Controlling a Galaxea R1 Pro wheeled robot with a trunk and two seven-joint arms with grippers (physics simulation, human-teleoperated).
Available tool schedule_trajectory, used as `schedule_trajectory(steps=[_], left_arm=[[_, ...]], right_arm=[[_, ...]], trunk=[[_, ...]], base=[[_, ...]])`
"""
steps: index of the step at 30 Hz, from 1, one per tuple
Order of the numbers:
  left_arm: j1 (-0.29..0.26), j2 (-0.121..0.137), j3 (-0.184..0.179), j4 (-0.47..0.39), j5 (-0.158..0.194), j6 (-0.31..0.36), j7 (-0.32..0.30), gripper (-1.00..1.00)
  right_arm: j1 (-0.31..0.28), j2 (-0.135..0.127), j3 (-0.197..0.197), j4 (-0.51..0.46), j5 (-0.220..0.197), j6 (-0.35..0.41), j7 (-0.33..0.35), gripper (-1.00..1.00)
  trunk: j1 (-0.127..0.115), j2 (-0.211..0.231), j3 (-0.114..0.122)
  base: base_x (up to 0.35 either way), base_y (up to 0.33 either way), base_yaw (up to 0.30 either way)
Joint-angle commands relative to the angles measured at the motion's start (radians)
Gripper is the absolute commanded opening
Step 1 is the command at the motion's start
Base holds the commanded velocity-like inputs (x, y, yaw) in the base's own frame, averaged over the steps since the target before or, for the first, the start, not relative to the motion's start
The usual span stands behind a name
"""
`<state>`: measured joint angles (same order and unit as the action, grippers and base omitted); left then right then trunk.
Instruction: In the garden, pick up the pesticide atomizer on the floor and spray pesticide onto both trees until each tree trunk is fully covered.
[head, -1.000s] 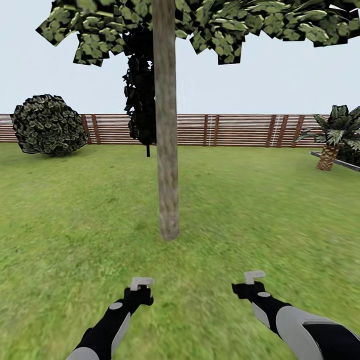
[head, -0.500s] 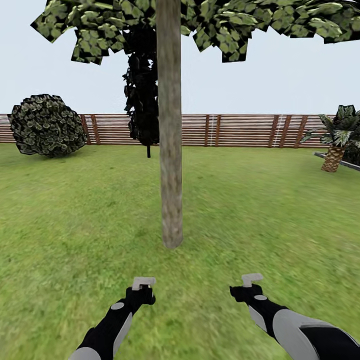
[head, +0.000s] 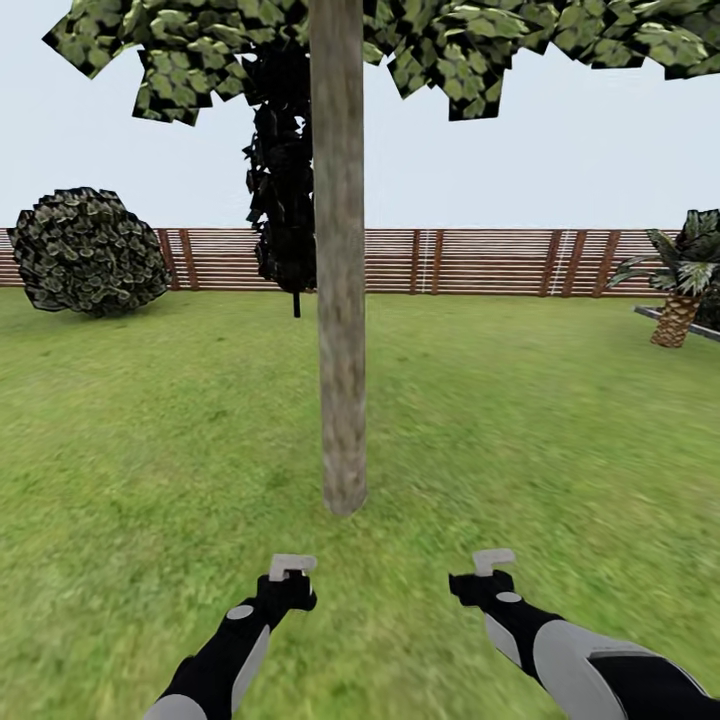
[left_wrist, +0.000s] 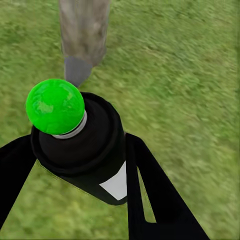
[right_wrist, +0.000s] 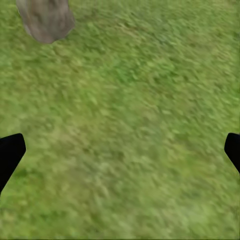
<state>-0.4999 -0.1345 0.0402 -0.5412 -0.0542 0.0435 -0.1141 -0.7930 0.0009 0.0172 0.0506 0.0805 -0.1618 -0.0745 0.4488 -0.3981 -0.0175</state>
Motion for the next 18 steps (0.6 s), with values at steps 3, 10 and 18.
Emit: schedule_trajectory(steps=[3, 10, 18], left_arm=[[-0.001, -0.003, 0.005, 0.0, -0.006, 0.003, -0.005, -1.0], [0.0, -0.004, 0.006, -0.003, -0.006, 0.003, -0.006, -1.0], [0.0, -0.004, 0.01, -0.003, -0.006, 0.001, -0.005, -1.0]], right_arm=[[-0.002, -0.001, 0.0, 0.005, 0.009, -0.007, -0.005, 1.0], [-0.002, -0.002, 0.0, 0.005, 0.009, -0.008, -0.005, 1.0], [-0.002, -0.002, 0.001, 0.005, 0.01, -0.007, -0.005, 1.0]], trunk=[[0.001, -0.002, -0.002], [0.001, -0.002, -0.002], [0.001, -0.002, -0.002]], base=[[0.35, 0.0, 0.0], [0.35, 0.0, 0.0], [0.333, 0.0, 0.0]])
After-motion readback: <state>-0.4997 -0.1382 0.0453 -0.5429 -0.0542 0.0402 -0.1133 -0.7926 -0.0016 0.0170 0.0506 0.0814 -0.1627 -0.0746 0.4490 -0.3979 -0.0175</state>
